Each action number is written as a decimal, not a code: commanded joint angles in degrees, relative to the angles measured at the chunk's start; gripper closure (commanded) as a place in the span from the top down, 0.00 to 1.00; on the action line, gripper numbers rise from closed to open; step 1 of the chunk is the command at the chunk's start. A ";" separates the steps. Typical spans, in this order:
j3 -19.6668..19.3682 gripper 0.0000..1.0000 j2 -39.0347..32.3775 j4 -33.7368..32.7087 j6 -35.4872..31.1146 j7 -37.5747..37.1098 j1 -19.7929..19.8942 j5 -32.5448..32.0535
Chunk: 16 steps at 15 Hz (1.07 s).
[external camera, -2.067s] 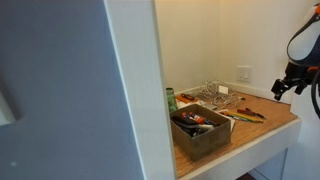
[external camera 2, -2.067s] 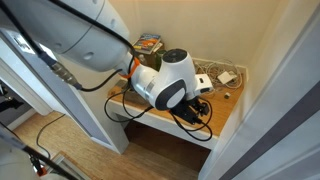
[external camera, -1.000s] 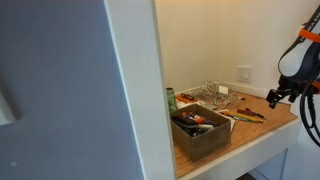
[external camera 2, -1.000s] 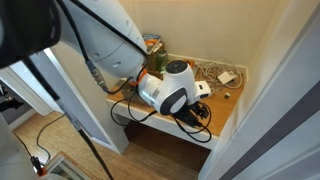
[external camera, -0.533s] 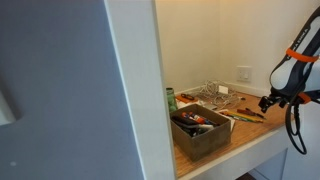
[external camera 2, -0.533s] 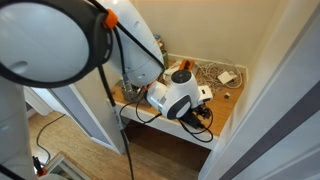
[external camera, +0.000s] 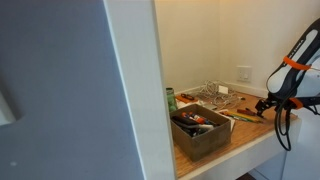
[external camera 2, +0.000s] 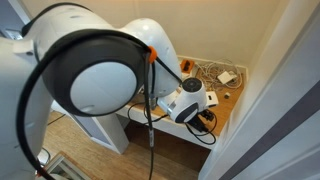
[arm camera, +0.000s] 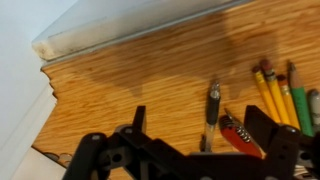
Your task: Pick up the black retractable buttoned pen and press the pen button against the closet worktop edge before putting it in the cardboard box
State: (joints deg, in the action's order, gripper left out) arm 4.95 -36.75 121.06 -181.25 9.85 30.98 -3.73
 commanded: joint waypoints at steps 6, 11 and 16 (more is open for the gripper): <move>4.65 0.54 -2.66 -5.41 4.51 3.24 5.03 0.97; 5.12 0.47 -3.10 -6.84 5.86 4.05 4.65 1.23; 5.76 0.59 -3.24 -7.55 7.05 4.83 4.48 1.38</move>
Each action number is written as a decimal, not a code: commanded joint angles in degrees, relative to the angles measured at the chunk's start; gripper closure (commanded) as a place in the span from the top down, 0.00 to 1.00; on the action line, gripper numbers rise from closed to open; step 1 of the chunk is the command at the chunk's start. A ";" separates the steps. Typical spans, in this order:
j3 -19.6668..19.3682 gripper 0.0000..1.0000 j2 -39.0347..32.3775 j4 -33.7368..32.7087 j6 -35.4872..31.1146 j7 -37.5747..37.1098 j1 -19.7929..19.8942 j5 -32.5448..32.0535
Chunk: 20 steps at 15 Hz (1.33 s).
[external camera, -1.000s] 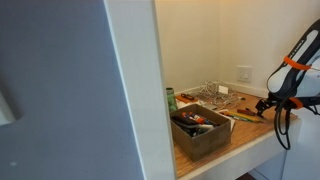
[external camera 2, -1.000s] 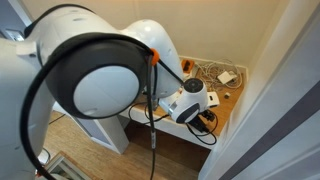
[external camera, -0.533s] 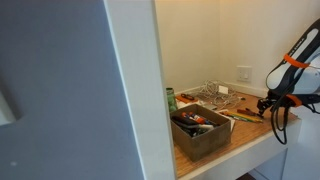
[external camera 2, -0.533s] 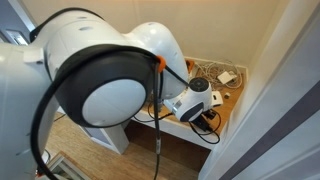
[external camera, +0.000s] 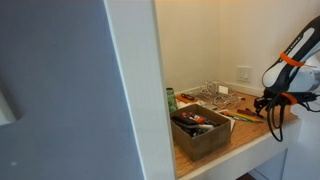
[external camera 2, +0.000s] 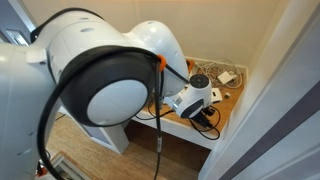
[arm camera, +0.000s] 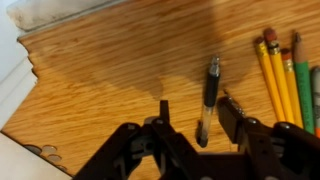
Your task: Pick up the black retractable buttoned pen and press the pen button against the closet worktop edge before putting it in the cardboard box
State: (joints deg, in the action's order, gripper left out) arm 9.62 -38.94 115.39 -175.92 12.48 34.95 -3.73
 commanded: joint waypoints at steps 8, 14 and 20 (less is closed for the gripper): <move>-0.95 0.51 -1.66 -2.49 5.67 3.73 -1.94 1.26; -3.90 0.23 -2.45 -3.67 4.30 3.36 -4.65 0.99; -3.86 0.03 -2.53 -4.09 5.74 4.32 -5.75 1.10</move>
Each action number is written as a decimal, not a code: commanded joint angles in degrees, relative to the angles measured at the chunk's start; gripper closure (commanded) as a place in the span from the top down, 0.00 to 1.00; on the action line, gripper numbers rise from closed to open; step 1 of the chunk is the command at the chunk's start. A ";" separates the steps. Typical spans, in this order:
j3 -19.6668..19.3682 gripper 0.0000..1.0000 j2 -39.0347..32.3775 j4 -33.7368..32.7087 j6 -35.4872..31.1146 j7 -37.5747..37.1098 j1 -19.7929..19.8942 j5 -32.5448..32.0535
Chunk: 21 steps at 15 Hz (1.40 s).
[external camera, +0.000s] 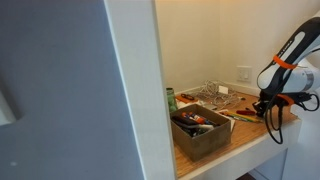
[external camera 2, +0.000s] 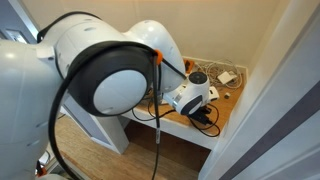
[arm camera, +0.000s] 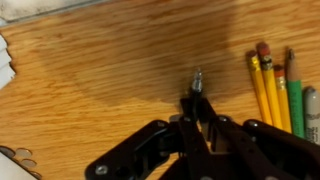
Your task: Pick up the black retractable buttoned pen and press the pen button against the closet worktop edge before putting it in the cardboard box
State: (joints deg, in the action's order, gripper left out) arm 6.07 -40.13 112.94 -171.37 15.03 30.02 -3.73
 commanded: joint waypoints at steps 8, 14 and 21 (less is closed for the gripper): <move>6.29 0.03 8.34 10.91 0.38 7.79 6.65 3.14; 16.85 0.03 18.55 27.27 -4.98 12.70 19.35 7.36; 43.01 0.03 23.35 41.93 -11.05 17.28 47.00 9.75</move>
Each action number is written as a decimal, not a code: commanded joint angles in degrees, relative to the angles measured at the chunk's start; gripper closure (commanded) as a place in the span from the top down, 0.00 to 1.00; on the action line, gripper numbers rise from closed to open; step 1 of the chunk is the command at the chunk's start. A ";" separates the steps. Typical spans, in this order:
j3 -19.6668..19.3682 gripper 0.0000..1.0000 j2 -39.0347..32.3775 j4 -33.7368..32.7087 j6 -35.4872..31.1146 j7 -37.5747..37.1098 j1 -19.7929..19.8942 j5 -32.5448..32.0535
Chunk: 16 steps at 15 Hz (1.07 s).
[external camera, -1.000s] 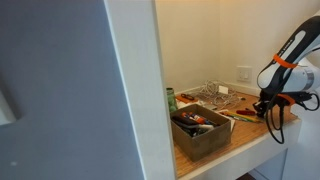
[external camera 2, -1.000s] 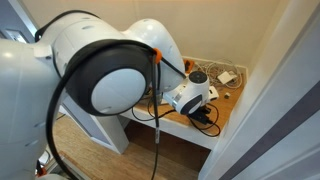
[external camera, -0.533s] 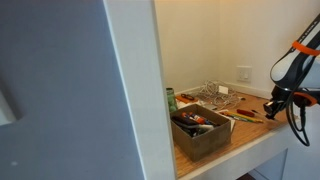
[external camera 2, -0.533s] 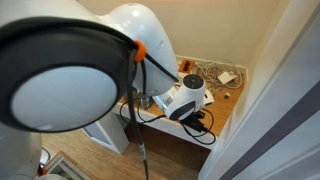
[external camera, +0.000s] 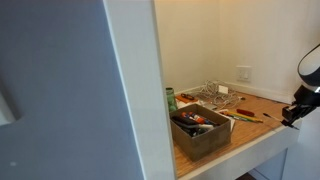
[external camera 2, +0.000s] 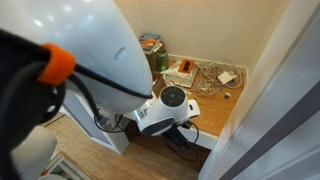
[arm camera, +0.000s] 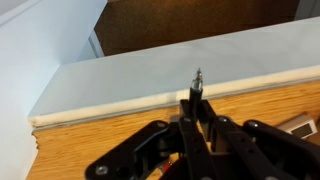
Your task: Pick up the black retractable buttoned pen and press the pen button against the closet worktop edge before putting it in the cardboard box
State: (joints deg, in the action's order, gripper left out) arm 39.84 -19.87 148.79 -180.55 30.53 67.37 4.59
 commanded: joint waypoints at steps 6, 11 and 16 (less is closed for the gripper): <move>24.58 0.04 1.67 9.16 5.64 1.12 28.12 0.57; 32.01 0.04 2.29 9.32 14.61 0.94 37.13 0.89; 34.86 0.03 2.90 8.95 20.97 -0.66 41.45 0.74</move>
State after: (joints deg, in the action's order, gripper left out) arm 73.27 -18.96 158.01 -162.31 31.09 107.20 4.55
